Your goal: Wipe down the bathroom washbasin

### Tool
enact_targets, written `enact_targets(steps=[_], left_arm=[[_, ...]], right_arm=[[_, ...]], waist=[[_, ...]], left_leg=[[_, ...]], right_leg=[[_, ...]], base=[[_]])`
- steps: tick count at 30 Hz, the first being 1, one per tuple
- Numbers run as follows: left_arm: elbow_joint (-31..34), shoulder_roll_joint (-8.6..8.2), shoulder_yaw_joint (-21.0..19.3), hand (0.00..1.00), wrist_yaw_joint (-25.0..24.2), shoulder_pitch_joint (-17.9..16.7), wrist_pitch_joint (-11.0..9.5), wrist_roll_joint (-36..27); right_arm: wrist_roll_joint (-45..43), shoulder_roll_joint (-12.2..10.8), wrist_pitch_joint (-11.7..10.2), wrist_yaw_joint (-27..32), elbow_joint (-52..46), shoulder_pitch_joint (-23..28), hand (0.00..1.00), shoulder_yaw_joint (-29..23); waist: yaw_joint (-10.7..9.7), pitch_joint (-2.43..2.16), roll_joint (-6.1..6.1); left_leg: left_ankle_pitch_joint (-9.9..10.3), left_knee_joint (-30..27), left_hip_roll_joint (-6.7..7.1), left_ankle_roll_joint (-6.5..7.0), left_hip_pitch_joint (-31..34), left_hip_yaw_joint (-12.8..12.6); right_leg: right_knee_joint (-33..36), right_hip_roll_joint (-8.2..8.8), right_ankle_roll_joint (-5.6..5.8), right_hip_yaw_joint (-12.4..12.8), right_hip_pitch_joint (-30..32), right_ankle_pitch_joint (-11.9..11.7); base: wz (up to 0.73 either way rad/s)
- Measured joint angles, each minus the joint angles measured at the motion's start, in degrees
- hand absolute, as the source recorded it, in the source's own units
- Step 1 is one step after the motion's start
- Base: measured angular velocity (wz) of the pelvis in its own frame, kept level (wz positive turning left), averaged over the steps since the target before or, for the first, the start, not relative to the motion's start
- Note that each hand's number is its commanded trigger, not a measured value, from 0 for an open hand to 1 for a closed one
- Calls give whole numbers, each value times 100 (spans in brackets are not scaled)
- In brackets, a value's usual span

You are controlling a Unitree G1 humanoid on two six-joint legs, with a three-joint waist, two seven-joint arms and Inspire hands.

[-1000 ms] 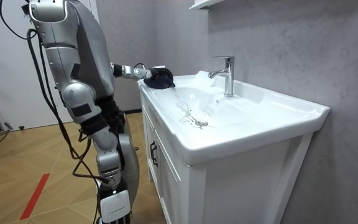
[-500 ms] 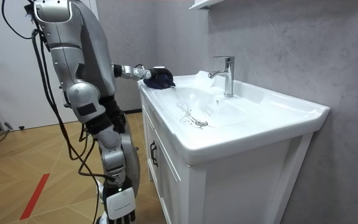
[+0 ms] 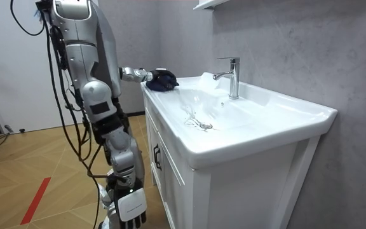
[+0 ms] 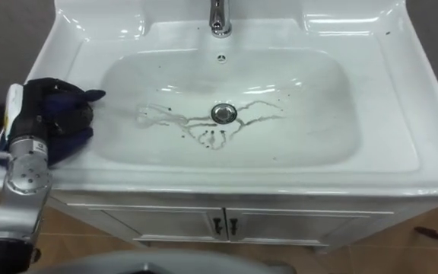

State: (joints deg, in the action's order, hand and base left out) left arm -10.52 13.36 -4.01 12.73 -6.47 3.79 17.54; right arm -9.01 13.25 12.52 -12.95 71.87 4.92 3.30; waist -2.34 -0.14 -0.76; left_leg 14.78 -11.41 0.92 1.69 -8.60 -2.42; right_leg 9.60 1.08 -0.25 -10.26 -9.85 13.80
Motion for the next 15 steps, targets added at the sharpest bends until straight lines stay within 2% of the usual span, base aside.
enact_targets(steps=[5, 7, 9, 15], left_arm=[[394, -69, 170, 100, -65, -87, 2, -16], [480, -80, 226, 100, -98, -108, 1, -116], [565, -94, 243, 100, -99, -108, 1, -141], [1018, -127, 326, 100, 27, -120, -11, -229]], right_arm=[[25, -1, -241, 158, 104, -37, 0, -2], [78, 0, -288, 184, 197, -70, 0, -3], [153, 0, -367, 234, 259, -92, 0, -2], [366, -2, -512, 369, 401, -94, 0, -4]], waist=[[-1, 43, -20], [-4, 30, -56], [-20, 52, -68], [-46, 63, -126]], left_leg=[[0, -31, -8, -1, 135, 146], [-1, -34, -14, -1, 143, 174], [-1, -34, -17, -1, 140, 174], [-1, -35, -12, -1, 190, 157]], right_leg=[[5, 3, -6, -145, 77, -3], [8, -2, -8, -152, 74, -5], [11, -9, -10, -133, 74, -6], [8, -4, -12, -92, 88, -8]], base=[[17], [8], [0], [-2]])
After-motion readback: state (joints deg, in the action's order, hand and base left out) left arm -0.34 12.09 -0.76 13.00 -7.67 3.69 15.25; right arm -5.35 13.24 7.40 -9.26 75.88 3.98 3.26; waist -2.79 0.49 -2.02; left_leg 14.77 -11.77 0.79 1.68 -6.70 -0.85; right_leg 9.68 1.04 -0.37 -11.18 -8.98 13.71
